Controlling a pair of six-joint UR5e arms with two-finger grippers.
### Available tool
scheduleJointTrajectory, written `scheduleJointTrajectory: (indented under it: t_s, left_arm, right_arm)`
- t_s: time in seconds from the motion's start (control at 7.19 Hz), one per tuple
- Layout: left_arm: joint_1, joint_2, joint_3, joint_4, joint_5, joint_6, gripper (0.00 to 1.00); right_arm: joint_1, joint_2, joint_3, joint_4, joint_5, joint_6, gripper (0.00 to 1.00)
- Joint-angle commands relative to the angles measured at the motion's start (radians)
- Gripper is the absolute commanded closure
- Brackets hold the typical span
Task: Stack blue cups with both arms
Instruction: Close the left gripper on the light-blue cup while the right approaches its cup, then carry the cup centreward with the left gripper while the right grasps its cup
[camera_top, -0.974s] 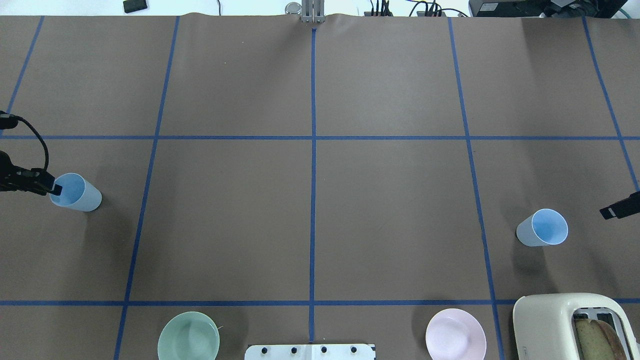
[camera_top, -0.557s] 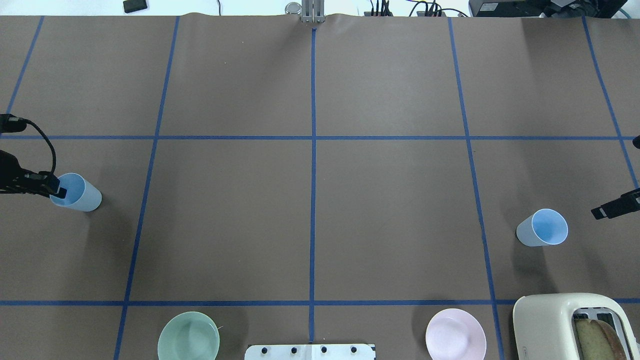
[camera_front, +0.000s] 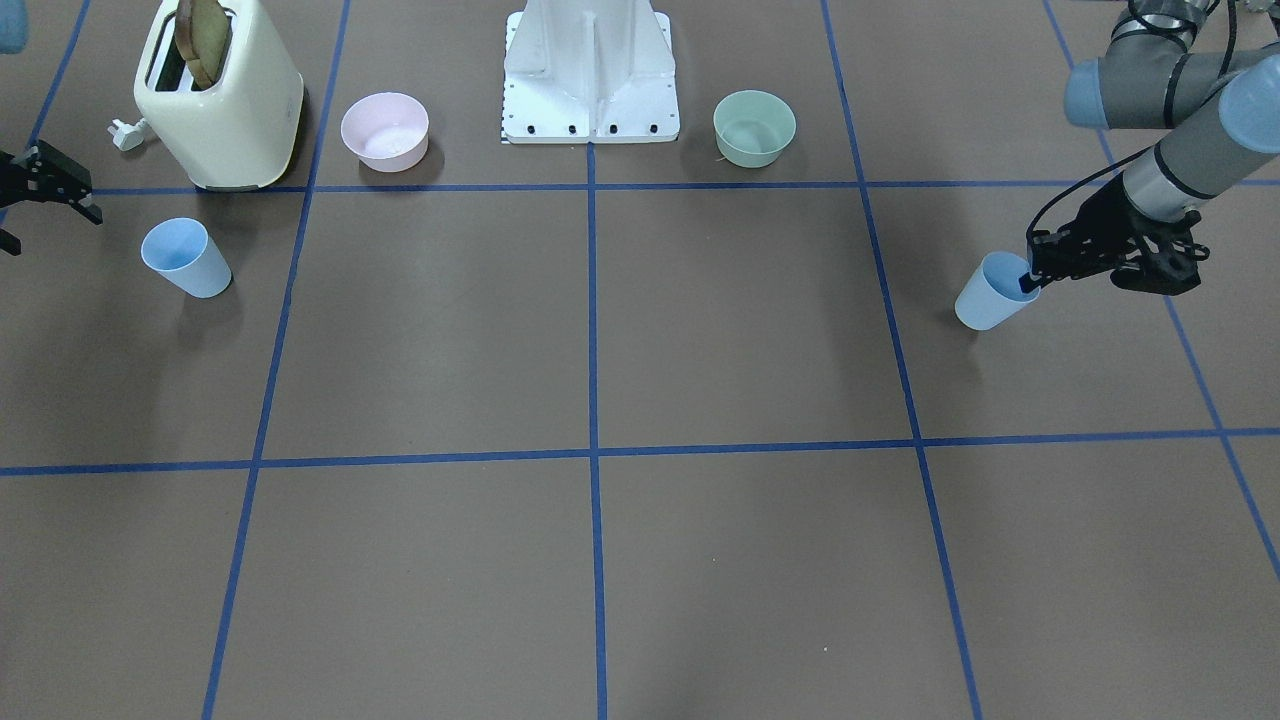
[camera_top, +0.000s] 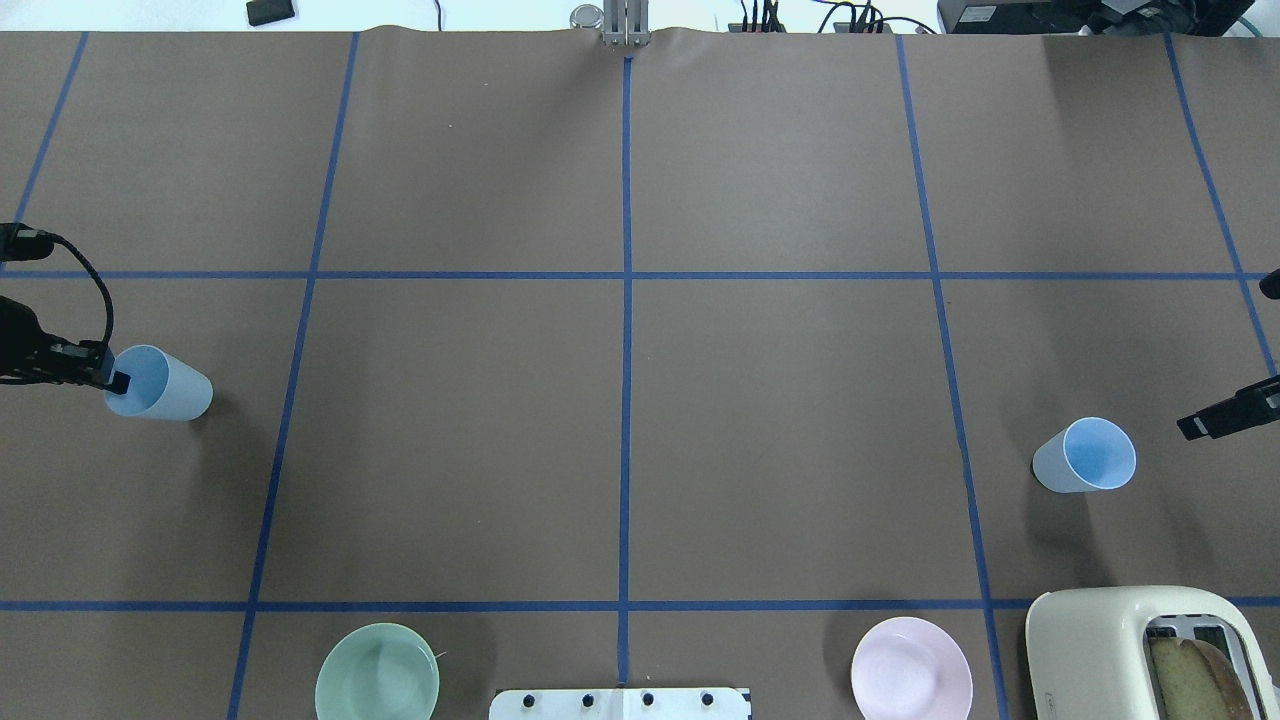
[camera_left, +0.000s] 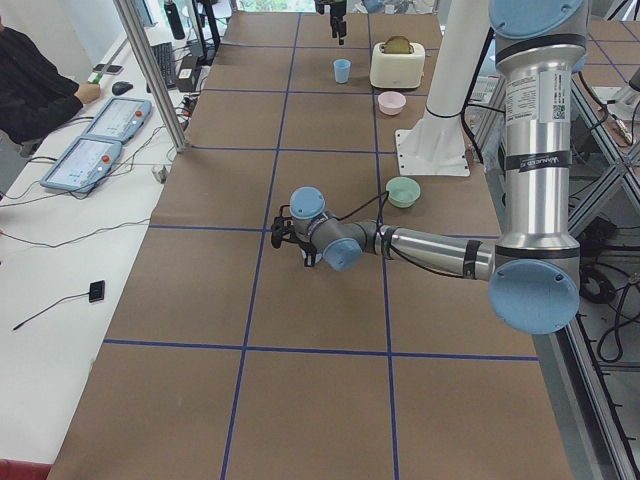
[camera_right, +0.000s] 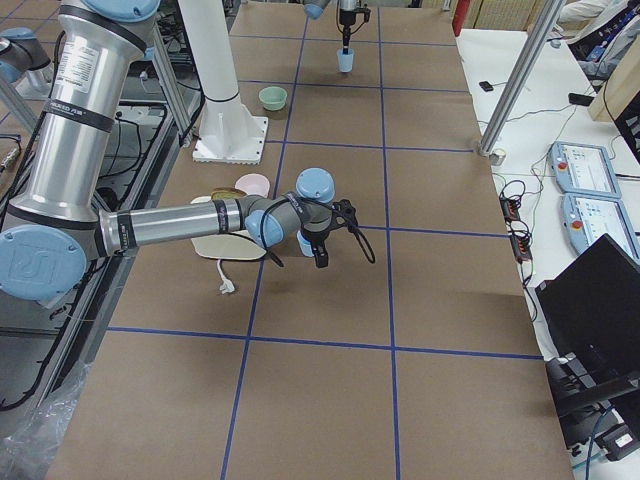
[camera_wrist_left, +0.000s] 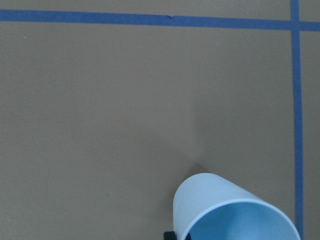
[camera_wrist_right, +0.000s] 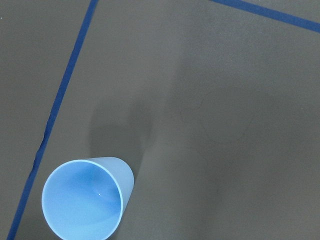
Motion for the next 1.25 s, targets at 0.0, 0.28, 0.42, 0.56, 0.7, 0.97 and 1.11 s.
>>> scheduleJointTrajectory:
  t_s: [0.0,0.28,0.42,0.56,0.7,0.97,1.11]
  left_arm:
    - [0.0,-0.01,-0.056,0.019,-0.006,-0.102,1.0]
    - [0.002,-0.126,-0.064,0.103,-0.006,-0.221,1.0]
    - [0.002,-0.207,-0.086,0.223,-0.004,-0.253,1.0]
    - [0.005,-0.273,-0.116,0.331,-0.004,-0.269,1.0]
    - [0.029,-0.363,-0.117,0.419,0.002,-0.33,1.0]
    - [0.174,-0.509,-0.105,0.51,0.118,-0.468,1.0]
    - [0.266,-0.571,-0.097,0.559,0.204,-0.505,1.0]
  right_arm:
    - [-0.011,0.0,0.0,0.001,-0.001,0.0,0.0]
    - [-0.021,0.003,-0.002,0.003,-0.005,0.002,0.0]
    - [-0.037,0.003,-0.002,0.016,-0.024,0.029,0.0]
    - [-0.062,0.003,-0.005,0.065,-0.044,0.075,0.0]
    - [-0.093,0.003,-0.005,0.084,-0.058,0.107,0.0]
    - [-0.103,0.003,-0.018,0.087,-0.071,0.106,0.03]
    - [-0.104,0.003,-0.024,0.089,-0.078,0.104,0.13]
